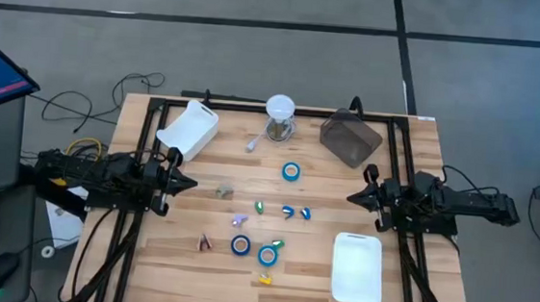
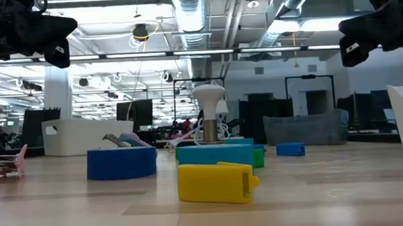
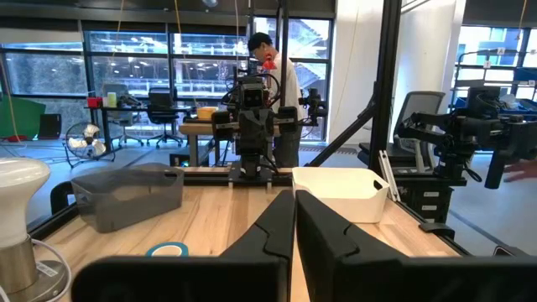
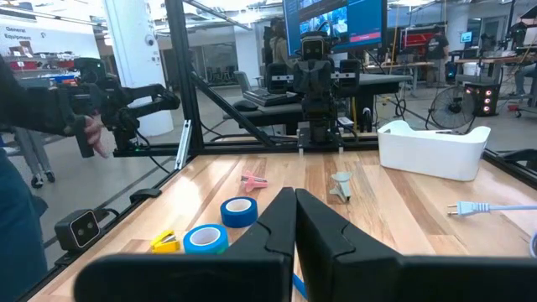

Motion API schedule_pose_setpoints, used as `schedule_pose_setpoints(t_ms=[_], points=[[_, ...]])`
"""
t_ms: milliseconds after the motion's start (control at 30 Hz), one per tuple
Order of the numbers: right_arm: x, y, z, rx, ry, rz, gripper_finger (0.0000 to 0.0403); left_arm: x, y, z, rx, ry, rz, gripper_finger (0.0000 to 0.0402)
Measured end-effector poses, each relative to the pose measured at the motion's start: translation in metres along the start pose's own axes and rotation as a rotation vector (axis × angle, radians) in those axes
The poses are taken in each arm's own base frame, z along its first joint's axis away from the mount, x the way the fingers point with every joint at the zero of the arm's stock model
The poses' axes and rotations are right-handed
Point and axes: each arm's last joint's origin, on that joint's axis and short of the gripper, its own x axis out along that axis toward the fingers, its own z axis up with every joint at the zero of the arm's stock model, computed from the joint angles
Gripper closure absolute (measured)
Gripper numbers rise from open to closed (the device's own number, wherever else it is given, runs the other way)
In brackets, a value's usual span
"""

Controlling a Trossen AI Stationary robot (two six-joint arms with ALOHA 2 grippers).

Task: Pick and place Stapler, Stapler remover, tape

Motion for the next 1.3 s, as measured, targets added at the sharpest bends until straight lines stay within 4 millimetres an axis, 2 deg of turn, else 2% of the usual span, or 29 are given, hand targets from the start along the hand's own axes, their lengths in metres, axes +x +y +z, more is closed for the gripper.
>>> schedule_pose_setpoints(t_ms=[367,467,800,933,1300], points=[[0.0,0.0,0.0001,0.0,-0.001,0.0,0.0403,0.0,0.0,0.0001,-0.001,-0.001,0.0,0.0394],[0.0,0.0,0.0,0.002,0.0,0.0,0.0403,0.0,0.0,0.0013,-0.054,-0.013,0.0,0.0394],[0.0,0.0001,-0.0001,0.254,0.0,0.002,0.0403,-0.0001,0.0,0.0032,-0.238,-0.032,-0.004,0.0394],[0.0,0.0,0.0,0.247,0.0,0.001,0.0403,-0.0001,0.0,0.005,-0.299,-0.051,-0.008,0.0394],[0.0,0.0,-0.0001,0.247,0.0,0.001,0.0403,-0.0002,0.0,0.006,-0.294,-0.061,-0.009,0.0394]])
